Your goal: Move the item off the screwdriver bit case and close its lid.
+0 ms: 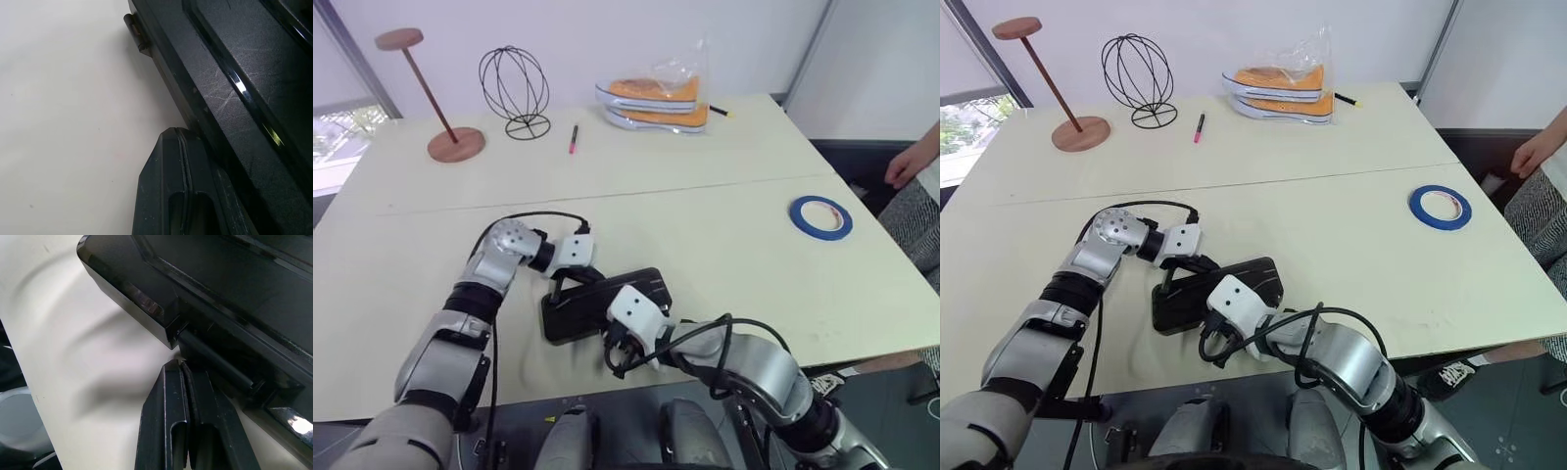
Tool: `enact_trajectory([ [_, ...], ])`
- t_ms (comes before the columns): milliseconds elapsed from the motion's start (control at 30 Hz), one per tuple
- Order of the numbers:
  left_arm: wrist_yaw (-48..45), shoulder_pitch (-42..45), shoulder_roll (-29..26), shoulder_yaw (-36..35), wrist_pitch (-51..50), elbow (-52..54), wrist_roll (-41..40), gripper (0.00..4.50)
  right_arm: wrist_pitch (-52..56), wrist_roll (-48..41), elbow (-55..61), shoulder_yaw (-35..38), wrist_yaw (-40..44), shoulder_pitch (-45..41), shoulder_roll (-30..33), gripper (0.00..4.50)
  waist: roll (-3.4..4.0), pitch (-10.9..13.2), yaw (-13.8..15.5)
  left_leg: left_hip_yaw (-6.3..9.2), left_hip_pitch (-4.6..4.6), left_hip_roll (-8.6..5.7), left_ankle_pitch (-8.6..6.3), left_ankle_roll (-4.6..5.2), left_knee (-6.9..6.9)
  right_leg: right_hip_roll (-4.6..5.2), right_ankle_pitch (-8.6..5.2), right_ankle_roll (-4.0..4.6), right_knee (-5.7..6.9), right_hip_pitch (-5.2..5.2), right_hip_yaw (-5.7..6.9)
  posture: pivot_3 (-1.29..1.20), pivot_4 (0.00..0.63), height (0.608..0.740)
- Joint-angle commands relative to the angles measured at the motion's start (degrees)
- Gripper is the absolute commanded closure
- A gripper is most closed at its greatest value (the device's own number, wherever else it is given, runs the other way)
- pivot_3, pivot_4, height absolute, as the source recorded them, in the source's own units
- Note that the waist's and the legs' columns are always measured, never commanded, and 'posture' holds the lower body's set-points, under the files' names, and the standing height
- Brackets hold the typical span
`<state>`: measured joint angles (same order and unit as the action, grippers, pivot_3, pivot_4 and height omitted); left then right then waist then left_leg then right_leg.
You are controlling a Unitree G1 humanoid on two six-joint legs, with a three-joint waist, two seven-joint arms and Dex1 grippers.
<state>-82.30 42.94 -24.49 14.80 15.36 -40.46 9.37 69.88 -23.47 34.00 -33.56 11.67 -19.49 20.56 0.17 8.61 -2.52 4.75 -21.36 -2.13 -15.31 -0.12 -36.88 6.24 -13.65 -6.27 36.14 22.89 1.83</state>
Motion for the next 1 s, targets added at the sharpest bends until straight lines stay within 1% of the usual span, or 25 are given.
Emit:
enact_trajectory([
  [33, -3.8, -6.5, 4.8, 10.5, 5.6, -6.7, 4.5, 4.50, -4.7, 6.9, -0.5, 7.6, -4.6, -6.1, 0.0, 4.42, 0.35, -0.2, 0.1, 0.00, 0.01, 0.00, 0.00, 0.00, 0.00, 0.00, -0.08, -0.12, 0.00, -0.02, 0.01, 0.00, 0.150, 0.740],
  [133, -1.6, -4.6, 6.1, 8.7, 6.2, -9.0, 4.2, 4.50, -4.7, 6.8, -0.6, 7.5, -4.5, -6.2, -0.1, 4.42, 0.66, -0.4, 0.3, 0.01, 0.06, -0.01, 0.00, 0.01, 0.00, 0.01, -0.20, -0.32, 0.00, -0.11, 0.01, 0.00, 0.150, 0.740],
  [300, 1.5, -0.4, 8.7, 5.2, 5.5, -12.1, 2.3, 4.50, -5.7, 6.7, -2.3, 6.9, -4.1, -7.2, -0.5, 4.42, 0.67, -0.4, 0.8, 0.04, 0.08, -0.02, 0.00, 0.01, -0.05, 0.04, -0.20, -0.35, 0.00, -0.18, 0.05, 0.00, 0.150, 0.740],
  [433, 2.7, 2.1, 8.4, 3.7, 5.5, -13.9, 1.7, 4.50, -6.0, 6.2, -2.3, 5.0, -1.9, -8.3, 1.1, 4.42, 0.53, -0.4, 1.8, 0.09, 0.09, -0.02, 0.00, 0.00, -0.11, 0.04, -0.20, -0.36, 0.00, -0.23, 0.07, 0.00, 0.150, 0.740],
  [600, 4.2, 3.2, 3.8, -0.8, 3.0, -13.2, -1.2, 4.50, -5.0, 4.2, -0.2, 5.1, 3.2, -8.5, 6.1, 4.42, 0.40, -0.3, 1.9, 0.11, -0.05, -0.05, 0.00, 0.00, -0.15, 0.08, -0.20, -0.36, 0.00, -0.14, 0.08, 0.00, 0.150, 0.740],
  [700, 6.6, 3.4, 1.2, -3.2, 1.7, -12.4, -2.6, 4.50, -5.0, 3.0, 0.4, 5.7, 5.7, -8.7, 8.4, 4.42, 0.10, -0.1, 1.8, 0.14, -0.07, -0.06, 0.00, 0.00, -0.13, 0.09, -0.20, -0.36, -0.01, -0.10, 0.10, 0.00, 0.150, 0.740],
  [900, 17.2, 4.8, -4.3, -8.7, 0.0, -11.7, -4.7, 4.50, -4.3, 0.7, 2.5, 8.1, 11.3, -8.2, 12.6, 4.42, -0.34, 0.5, 1.6, 0.15, -0.20, 0.01, 0.00, -0.01, -0.06, 0.00, -0.20, -0.36, 0.01, 0.12, 0.09, 0.00, 0.150, 0.740],
  [967, 20.5, 4.3, -5.6, -11.7, -2.5, -8.7, -7.1, 4.50, -4.2, -0.1, 3.4, 9.6, 13.7, -8.2, 14.5, 4.42, -0.52, 0.7, 1.6, 0.18, -0.63, 0.01, 0.01, -0.03, -0.07, -0.06, -0.18, -0.32, 0.03, 0.55, 0.09, 0.00, 0.150, 0.740],
  [1000, 21.5, 4.0, -5.9, -12.9, -3.9, -7.0, -8.2, 4.50, -4.2, -0.4, 3.7, 10.2, 14.7, -8.2, 15.2, 4.42, -0.54, 0.8, 1.7, 0.20, -0.94, 0.01, 0.03, -0.06, -0.13, -0.08, -0.05, -0.13, 0.04, 0.79, 0.09, 0.00, 0.150, 0.740],
])
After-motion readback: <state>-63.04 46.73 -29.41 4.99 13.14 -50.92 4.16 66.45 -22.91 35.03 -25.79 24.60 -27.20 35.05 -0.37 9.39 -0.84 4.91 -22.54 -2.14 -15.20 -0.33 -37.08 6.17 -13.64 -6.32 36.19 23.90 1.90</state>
